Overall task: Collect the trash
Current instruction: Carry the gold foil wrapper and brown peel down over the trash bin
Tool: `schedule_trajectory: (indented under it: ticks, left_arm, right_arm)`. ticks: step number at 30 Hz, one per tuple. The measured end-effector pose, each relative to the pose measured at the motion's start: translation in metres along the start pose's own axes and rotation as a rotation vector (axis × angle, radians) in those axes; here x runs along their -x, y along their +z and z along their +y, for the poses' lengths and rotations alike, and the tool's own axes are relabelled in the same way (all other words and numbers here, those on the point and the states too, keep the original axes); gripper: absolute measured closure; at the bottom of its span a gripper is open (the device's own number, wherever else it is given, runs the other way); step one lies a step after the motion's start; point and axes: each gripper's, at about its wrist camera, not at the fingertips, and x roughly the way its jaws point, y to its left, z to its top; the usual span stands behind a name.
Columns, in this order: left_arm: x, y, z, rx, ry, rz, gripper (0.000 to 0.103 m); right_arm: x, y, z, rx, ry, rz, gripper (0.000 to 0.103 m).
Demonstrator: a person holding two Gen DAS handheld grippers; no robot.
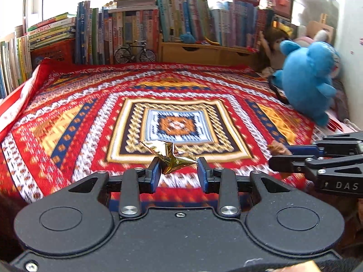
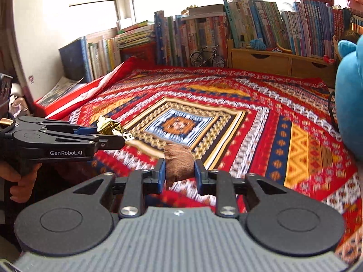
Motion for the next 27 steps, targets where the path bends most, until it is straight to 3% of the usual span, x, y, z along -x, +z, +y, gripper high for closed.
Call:
schedule_trajectory:
  ticks: [8,14,27]
  left_arm:
    - [0.02,-0.052,-0.015,-0.032,-0.048,0.048,0.071]
    - [0.018,-0.093,-0.019,-0.071,-0.037,0.111,0.07]
    - [-0.013,-0.168,-0.012,-0.031,-0.049,0.357,0.069]
  right_arm:
    - [0.016,-0.045,0.015,0.025,0.039,0.061,0.07]
    - [0.012,-0.079,0.017,0.021,0.055,0.129,0.07]
    - [-0.012,-0.136,0.032,0.06,0.085,0.28,0.07]
